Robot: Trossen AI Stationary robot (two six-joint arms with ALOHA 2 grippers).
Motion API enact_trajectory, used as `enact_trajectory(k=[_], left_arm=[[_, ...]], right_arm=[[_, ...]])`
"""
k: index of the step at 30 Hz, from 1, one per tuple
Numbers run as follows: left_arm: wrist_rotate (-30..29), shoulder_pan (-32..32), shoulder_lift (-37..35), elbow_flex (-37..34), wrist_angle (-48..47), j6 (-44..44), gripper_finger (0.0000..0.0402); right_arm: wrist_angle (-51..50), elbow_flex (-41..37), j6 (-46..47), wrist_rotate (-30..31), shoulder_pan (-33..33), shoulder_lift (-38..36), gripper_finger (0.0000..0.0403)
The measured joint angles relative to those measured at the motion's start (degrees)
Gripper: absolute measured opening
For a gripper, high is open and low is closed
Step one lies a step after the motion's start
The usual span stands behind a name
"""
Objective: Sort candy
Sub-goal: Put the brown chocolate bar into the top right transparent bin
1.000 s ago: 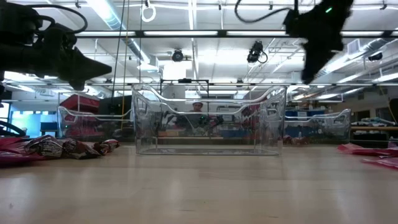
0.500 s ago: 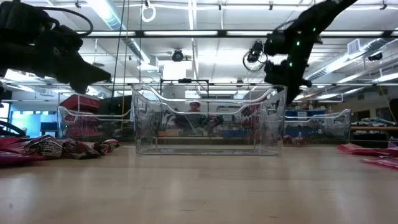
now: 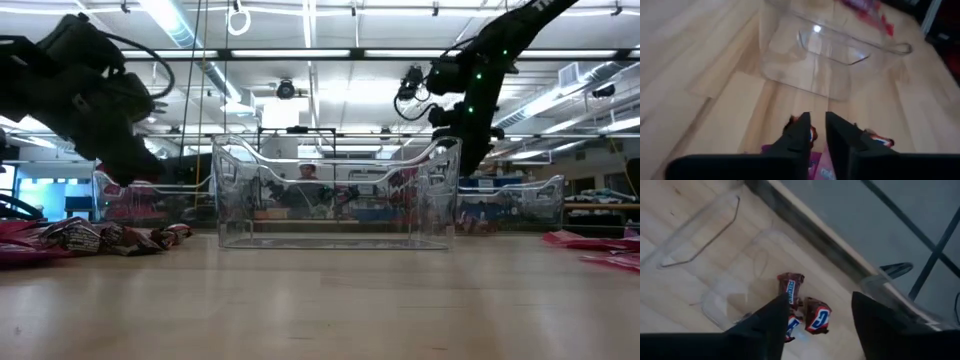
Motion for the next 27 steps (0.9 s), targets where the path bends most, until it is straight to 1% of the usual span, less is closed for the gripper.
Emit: enact_trajectory(k=[3, 5, 8, 11, 13, 17, 23, 27], left_arm=[[-2.47, -2.20, 4.80, 0.00, 4.30, -2.32, 0.0111], [-2.67, -3.45, 7.88, 0.04, 6.64, -3.98, 0.0135], [-3.32, -4.92, 12.04, 0.11, 8.25, -6.05, 0.0163], [-5.87, -5.82, 16.15, 0.10, 10.03, -6.81, 0.0184], [-6.96, -6.05, 18.79, 0.09, 12.01, -6.87, 0.0194], [-6.72, -6.03, 23.84, 0.12, 17.56, -9.15, 0.0207], [-7.23, -6.03, 31.37, 0.13, 20.77, -13.92, 0.0223], [-7.41, -6.03, 36.04, 0.16, 25.00, -14.38, 0.0231]], right_arm=[[0.00, 0.00, -0.04, 0.03, 0.00, -2.53, 0.0229], [0.00, 0.00, -0.04, 0.04, 0.00, -3.95, 0.0242], [0.00, 0.00, -0.31, 0.02, 0.02, -5.96, 0.0255], [0.06, 0.00, -0.47, 0.02, 0.02, -7.33, 0.0259], [0.47, 0.00, -0.47, 0.02, 0.02, -7.97, 0.0258], [0.85, 0.00, -0.46, 0.02, 0.02, -8.66, 0.0251], [0.89, 0.00, -0.45, 0.00, 0.02, -8.81, 0.0244], [1.30, 0.00, -0.45, 0.00, 0.02, -8.81, 0.0246]])
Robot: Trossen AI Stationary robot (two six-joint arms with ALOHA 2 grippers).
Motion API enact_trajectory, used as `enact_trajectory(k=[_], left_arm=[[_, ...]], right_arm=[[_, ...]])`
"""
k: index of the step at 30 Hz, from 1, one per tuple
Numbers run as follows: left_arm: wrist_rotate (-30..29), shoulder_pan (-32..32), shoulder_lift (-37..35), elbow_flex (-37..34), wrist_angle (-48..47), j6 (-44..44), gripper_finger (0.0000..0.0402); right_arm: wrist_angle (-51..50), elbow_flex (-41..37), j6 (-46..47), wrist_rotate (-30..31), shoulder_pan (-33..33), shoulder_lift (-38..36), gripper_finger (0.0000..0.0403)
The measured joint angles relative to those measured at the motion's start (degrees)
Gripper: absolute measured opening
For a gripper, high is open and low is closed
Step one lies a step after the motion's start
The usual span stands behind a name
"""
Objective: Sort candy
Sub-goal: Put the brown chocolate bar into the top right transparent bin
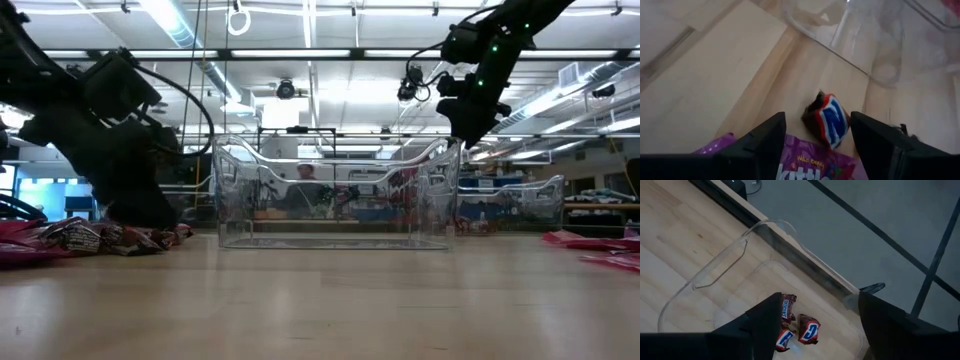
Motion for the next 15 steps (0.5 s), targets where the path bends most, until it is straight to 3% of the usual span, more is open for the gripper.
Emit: enact_trajectory(k=[8, 15], left_arm=[[0.20, -0.65, 5.94, 2.60, 2.18, 2.09, 0.0220], [-0.95, -1.07, 6.75, 3.33, 1.85, 3.33, 0.0131]], right_arm=[[-0.01, 0.00, -0.02, 0.00, 0.00, 0.00, 0.0238], [-0.03, 0.00, -0.93, 0.00, 0.00, 0.00, 0.0225]])
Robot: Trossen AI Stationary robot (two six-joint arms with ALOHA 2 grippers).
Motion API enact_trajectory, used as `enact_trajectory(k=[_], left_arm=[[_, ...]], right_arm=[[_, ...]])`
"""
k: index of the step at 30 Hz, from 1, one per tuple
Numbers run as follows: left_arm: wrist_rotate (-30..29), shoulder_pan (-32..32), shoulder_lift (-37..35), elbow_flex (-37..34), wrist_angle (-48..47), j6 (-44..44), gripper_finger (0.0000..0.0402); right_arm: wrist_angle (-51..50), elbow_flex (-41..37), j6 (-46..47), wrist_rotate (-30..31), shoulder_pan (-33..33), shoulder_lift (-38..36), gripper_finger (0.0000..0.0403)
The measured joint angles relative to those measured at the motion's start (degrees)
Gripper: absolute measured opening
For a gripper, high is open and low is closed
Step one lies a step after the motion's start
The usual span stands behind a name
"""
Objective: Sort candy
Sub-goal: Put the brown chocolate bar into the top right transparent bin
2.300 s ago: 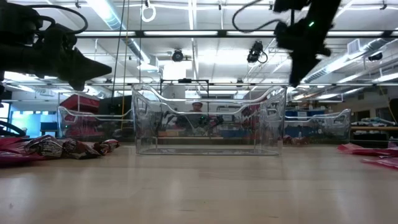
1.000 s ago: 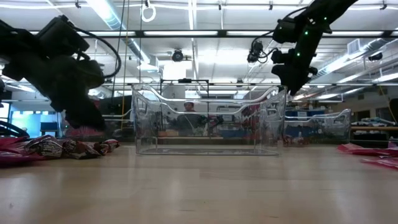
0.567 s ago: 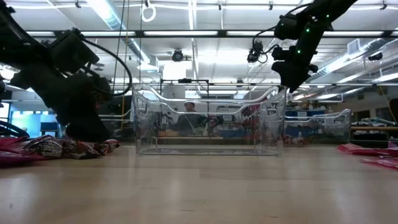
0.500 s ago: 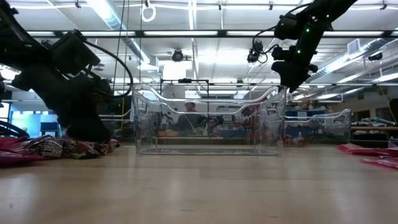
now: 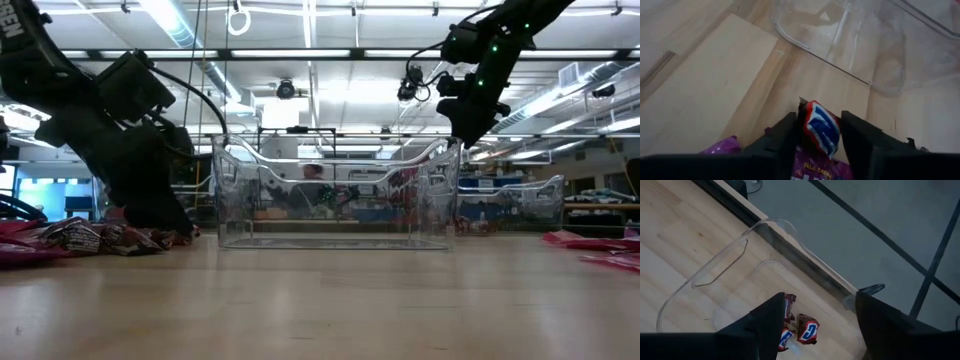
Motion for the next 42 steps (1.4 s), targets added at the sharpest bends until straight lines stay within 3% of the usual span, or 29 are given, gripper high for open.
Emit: enact_trajectory(k=[4, 7, 18, 22, 28, 32, 36, 42], left_arm=[[0.56, -0.02, -0.01, 0.00, 0.09, 0.00, 0.0072], [0.58, -0.02, -1.31, -0.04, -0.50, 0.02, 0.0052], [2.11, 0.09, -13.71, 0.68, -6.00, 0.19, 0.0048], [-0.45, 0.09, -17.40, 5.17, -9.57, 3.16, 0.0047], [-4.80, 0.54, -18.27, 15.28, -10.39, 11.80, 0.0047], [-4.41, 3.60, -14.82, 22.51, -10.44, 17.08, 0.0046], [1.40, 8.47, -8.03, 30.25, -10.13, 20.88, 0.0046], [11.48, 15.37, 7.63, 43.75, -9.90, 24.02, 0.0046]], right_arm=[[0.02, 0.00, -0.40, 0.00, 0.00, 0.00, 0.0221], [0.05, 0.00, -0.58, 0.00, 0.00, 0.00, 0.0220], [0.87, 0.00, -1.66, -0.02, 0.06, -2.97, 0.0230], [1.94, 0.00, -1.45, -0.61, 1.41, -5.15, 0.0235], [7.72, 0.00, -0.36, -8.78, 6.89, -7.37, 0.0241], [13.31, 0.00, -1.22, -9.48, 13.12, -6.53, 0.0242], [17.19, 0.00, -3.48, -8.40, 18.08, -6.22, 0.0243], [8.41, 0.02, -2.85, 3.87, 17.42, -6.34, 0.0242]])
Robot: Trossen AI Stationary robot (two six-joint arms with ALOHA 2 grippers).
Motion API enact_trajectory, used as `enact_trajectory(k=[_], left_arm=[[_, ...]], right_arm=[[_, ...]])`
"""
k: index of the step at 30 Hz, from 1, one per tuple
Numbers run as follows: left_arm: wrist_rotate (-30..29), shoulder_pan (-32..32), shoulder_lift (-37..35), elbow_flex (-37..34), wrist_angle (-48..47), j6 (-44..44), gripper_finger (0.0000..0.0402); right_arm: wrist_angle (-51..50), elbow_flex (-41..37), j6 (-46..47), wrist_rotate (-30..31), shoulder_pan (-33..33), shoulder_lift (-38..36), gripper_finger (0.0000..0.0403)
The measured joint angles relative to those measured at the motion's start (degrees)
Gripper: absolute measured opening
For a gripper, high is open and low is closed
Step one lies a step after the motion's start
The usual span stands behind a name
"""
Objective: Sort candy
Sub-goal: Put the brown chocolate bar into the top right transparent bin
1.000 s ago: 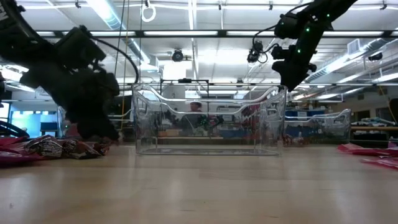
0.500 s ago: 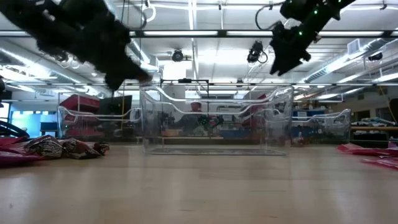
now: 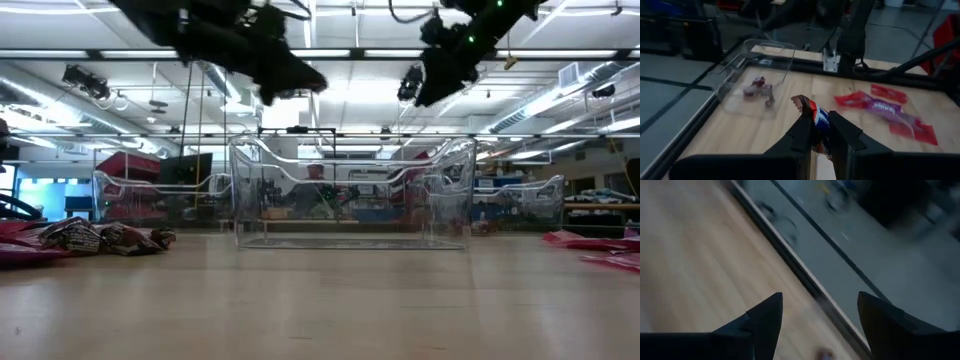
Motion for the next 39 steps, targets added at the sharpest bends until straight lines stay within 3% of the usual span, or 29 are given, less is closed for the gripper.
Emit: enact_trajectory(k=[4, 8, 17, 20, 25, 30, 35, 39], left_arm=[[7.21, 3.24, 10.30, 9.72, -1.27, 0.00, 0.0046], [10.00, 5.29, 16.74, 18.32, -5.88, 1.60, 0.0046], [11.58, 6.93, 25.57, 29.84, -10.44, 3.42, 0.0046], [13.12, 6.90, 28.64, 32.60, -11.42, 3.36, 0.0046], [16.34, 7.26, 29.24, 33.74, -8.68, 1.38, 0.0046], [23.11, 8.22, 29.09, 33.73, 3.80, -11.81, 0.0046], [24.59, 8.87, 29.00, 33.73, 14.94, -24.32, 0.0046], [26.06, 9.18, 28.91, 33.73, 17.79, -28.42, 0.0046]], right_arm=[[-3.12, -1.83, 3.52, 1.35, -3.92, 0.22, 0.0225], [-0.31, -6.62, 5.22, 0.88, -7.50, 1.19, 0.0183], [9.19, -14.69, 7.25, -10.03, -10.89, 5.08, 0.0033], [12.90, -15.30, 8.29, -12.89, -9.73, 5.50, 0.0006], [18.59, -15.34, 6.90, -12.92, -6.04, 2.40, 0.0052], [23.98, -15.34, 0.44, -12.30, 1.47, -1.04, 0.0134], [29.30, -15.34, -9.10, 3.47, 10.31, -1.15, 0.0201], [36.31, -15.34, -16.55, 15.30, 15.80, -0.76, 0.0230]])
